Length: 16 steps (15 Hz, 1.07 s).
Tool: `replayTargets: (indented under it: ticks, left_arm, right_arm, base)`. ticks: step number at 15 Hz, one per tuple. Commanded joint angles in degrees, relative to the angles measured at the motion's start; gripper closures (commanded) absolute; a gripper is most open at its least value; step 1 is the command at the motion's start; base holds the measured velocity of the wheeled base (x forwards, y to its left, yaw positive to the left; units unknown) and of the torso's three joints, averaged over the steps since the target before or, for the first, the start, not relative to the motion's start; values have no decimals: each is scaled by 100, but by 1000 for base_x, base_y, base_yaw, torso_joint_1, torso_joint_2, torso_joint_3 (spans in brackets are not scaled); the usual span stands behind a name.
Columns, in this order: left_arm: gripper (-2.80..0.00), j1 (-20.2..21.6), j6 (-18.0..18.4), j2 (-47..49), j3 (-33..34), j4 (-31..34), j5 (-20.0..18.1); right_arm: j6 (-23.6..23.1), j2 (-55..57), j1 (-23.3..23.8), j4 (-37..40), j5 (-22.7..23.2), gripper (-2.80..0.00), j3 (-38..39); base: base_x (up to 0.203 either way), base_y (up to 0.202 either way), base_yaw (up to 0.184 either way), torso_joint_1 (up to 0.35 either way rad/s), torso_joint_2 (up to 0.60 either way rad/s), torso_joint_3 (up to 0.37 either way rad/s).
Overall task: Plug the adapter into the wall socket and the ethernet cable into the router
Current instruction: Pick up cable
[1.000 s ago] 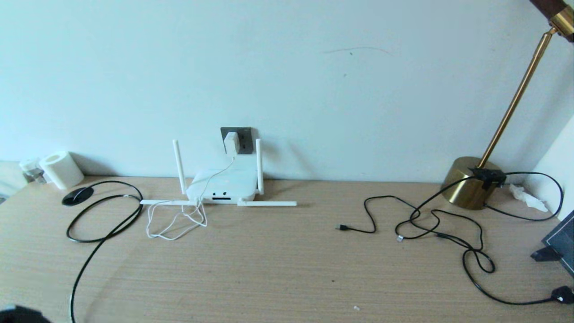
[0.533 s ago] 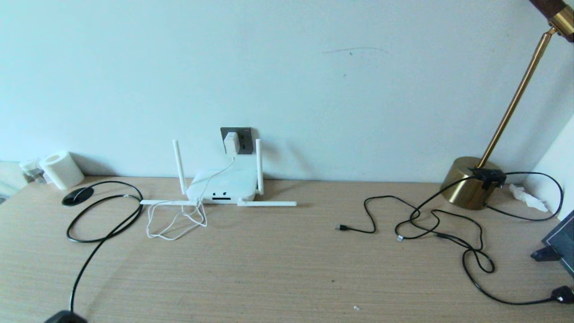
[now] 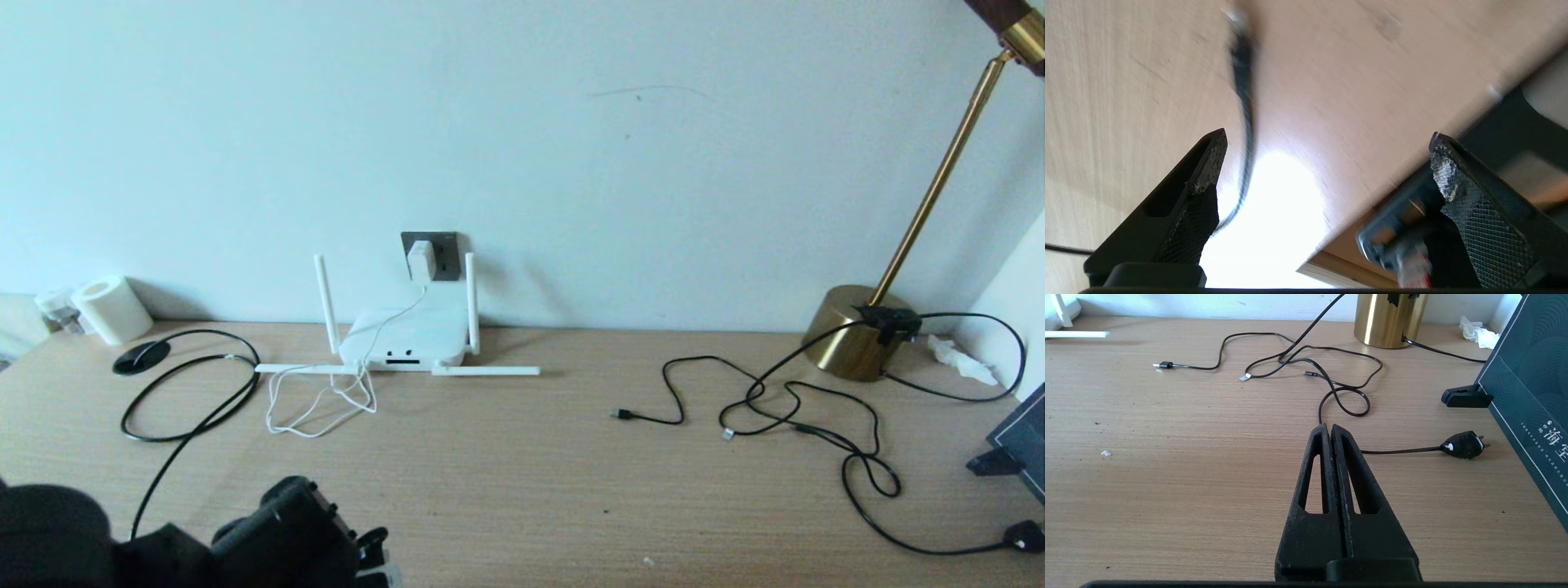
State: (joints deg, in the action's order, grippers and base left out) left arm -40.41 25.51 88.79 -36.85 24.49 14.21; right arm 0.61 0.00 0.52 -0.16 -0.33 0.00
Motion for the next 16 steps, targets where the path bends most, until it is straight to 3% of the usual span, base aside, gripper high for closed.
replayTargets:
  ticks: [1,5,10,16]
  left_arm:
    - [-280,218,62,518,-14,-158,37]
    - [-280,711,353,590,-174,-199,-297]
    - [-280,1016,390,841,-472,-480,-506]
    - [-280,1088,428,868,-349,-646,-576]
  right_arm:
    - [0,9,0,-2,-2,0,0]
    - [0,9,0,-2,-2,0,0]
    - [0,9,0,-2,-2,0,0]
    - [0,9,0,-2,-2,0,0]
  base:
    - [0,0,0,0,0,0]
    - [0,0,0,0,0,0]
    - [0,0,0,0,0,0]
    - [0,0,0,0,0,0]
